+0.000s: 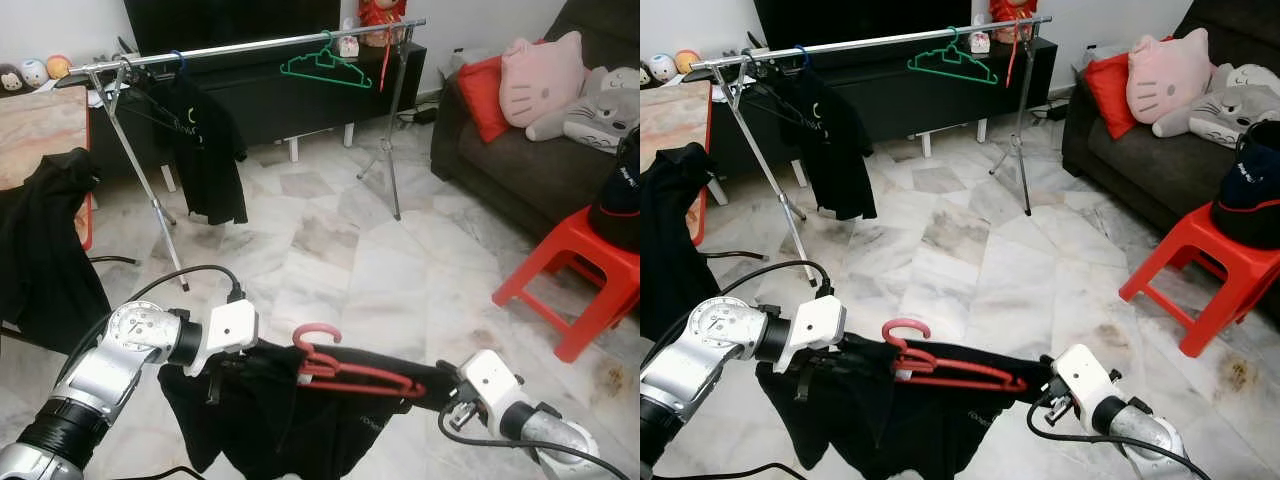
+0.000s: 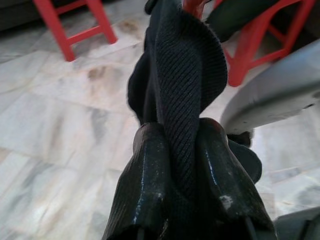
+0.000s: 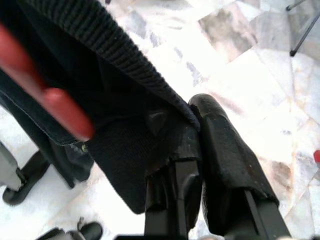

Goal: Hang hanger

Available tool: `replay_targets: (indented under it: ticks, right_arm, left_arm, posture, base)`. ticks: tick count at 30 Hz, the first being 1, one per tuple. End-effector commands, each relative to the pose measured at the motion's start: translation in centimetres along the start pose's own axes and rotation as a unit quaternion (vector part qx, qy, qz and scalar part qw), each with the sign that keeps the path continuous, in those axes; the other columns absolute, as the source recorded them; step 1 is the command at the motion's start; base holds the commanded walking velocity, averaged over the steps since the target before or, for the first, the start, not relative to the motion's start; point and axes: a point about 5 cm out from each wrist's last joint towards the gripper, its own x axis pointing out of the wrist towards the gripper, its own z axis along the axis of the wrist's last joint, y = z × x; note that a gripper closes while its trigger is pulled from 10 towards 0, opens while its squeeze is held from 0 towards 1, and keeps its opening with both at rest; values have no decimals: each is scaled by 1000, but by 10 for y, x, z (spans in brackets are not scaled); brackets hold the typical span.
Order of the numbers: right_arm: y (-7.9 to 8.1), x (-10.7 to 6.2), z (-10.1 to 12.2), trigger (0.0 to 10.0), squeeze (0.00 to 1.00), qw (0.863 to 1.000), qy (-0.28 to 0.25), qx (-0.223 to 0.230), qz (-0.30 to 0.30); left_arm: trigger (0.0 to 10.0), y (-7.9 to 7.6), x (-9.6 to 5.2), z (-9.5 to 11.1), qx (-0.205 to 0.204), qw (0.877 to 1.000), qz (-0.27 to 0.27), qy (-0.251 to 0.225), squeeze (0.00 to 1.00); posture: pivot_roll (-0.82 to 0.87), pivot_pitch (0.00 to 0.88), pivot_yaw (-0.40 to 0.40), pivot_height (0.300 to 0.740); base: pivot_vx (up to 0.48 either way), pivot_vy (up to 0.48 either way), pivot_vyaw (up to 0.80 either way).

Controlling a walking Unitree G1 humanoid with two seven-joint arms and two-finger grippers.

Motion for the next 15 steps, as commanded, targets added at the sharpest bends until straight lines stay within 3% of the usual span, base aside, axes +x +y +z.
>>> replay_targets:
  ticks: [1,7,15]
  right_arm:
    - [-13,-12,-18,0,0,998,49,-3,-27]
    - [-15,-15,-27,0,0,998,62,1,-32]
    - [-16,-9,-25,0,0,998,56,8,-35]
  left_arm:
    - [10000,1,-16,2,7,1000,-9,12,0]
    - [10000,-3,-17,2,18,999,-38,14,0]
    - [10000,-18,6,-6,36,995,-83,51,0]
  posture:
    - [-107,0,-30,740]
    - [-108,0,-30,740]
    - [-105,0,-35,740]
  base:
    - [0,0,0]
    - [0,0,0]
    - [0,0,0]
